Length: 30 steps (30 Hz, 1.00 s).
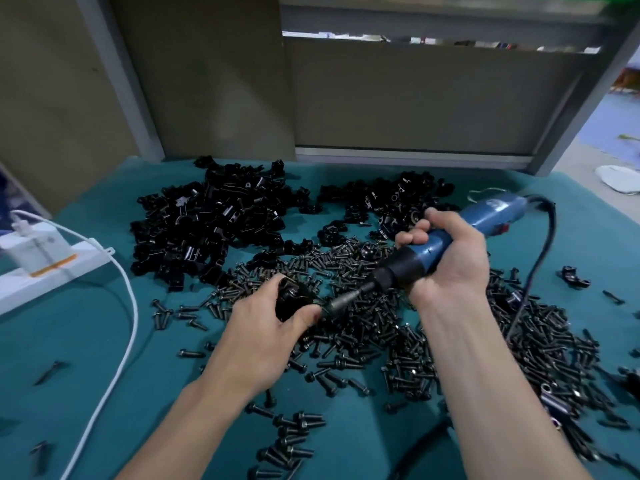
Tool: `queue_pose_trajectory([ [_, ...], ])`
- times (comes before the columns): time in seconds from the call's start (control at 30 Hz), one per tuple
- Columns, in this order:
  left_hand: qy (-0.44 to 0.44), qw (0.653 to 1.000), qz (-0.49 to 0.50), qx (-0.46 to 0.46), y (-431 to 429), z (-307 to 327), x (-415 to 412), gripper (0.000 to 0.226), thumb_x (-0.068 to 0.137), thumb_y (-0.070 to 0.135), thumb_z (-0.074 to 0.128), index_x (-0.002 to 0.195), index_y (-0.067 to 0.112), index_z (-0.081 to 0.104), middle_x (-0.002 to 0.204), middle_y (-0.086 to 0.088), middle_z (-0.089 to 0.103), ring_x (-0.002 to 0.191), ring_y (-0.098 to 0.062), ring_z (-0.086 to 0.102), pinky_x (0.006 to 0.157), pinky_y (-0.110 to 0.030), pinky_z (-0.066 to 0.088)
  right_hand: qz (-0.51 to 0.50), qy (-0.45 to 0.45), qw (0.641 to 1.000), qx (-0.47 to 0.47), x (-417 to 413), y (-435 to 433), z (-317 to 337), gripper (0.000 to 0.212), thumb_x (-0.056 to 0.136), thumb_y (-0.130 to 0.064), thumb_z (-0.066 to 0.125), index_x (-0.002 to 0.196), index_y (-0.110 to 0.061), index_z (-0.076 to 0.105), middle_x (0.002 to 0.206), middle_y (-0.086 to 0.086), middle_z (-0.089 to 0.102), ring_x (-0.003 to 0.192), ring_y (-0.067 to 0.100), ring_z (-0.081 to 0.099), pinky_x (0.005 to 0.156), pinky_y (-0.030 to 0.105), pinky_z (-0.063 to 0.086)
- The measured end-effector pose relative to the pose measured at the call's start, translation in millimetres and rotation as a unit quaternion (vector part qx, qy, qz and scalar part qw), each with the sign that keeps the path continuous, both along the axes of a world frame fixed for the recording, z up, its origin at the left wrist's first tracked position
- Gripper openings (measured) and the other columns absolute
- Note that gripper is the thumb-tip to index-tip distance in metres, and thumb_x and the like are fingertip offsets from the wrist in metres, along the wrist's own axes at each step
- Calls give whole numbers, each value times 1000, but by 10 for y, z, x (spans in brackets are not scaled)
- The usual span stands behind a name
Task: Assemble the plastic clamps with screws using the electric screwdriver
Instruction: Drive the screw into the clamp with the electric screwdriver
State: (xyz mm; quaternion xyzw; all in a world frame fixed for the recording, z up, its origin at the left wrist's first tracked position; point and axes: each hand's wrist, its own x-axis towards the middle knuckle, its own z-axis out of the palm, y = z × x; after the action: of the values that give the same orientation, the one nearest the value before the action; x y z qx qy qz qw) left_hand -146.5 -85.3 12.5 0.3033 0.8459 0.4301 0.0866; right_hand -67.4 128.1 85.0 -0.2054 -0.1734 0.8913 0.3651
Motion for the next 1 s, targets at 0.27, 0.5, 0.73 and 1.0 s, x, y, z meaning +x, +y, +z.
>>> queue_pose_trajectory([
  [0.27, -20, 996, -92, 4, -26, -26, 15, 67, 80, 89, 54, 115, 32, 57, 58, 8, 50, 45, -6, 36, 47, -21, 34, -77, -2, 997, 10, -72, 112, -196, 16, 87, 5, 56, 87, -9, 49, 61, 6, 52, 45, 15, 44, 50, 27, 46],
  [0.5, -19, 992, -125, 6, 1, -36, 21, 51, 77, 92, 53, 86, 41, 51, 60, 8, 51, 49, -9, 37, 46, -27, 33, -45, 5, 999, 12, -92, 127, -280, 15, 87, 7, 54, 85, -8, 49, 60, 7, 51, 44, 16, 43, 48, 27, 44],
  [0.73, -14, 994, -111, -2, -17, -33, 4, 58, 78, 93, 51, 83, 35, 47, 63, 7, 53, 50, -9, 38, 48, -28, 35, -39, 38, 998, 15, -112, 45, -309, 19, 87, 8, 51, 81, -9, 47, 59, 7, 52, 42, 16, 44, 48, 28, 46],
  [1.0, 16, 992, -78, -96, 22, 1, 52, 25, 96, 55, 61, 100, 39, 41, 72, 1, 64, 61, -16, 59, 57, -43, 50, -37, 48, 997, 50, -156, -40, -312, 25, 85, 12, 47, 72, -9, 48, 57, 7, 50, 41, 16, 43, 49, 29, 47],
])
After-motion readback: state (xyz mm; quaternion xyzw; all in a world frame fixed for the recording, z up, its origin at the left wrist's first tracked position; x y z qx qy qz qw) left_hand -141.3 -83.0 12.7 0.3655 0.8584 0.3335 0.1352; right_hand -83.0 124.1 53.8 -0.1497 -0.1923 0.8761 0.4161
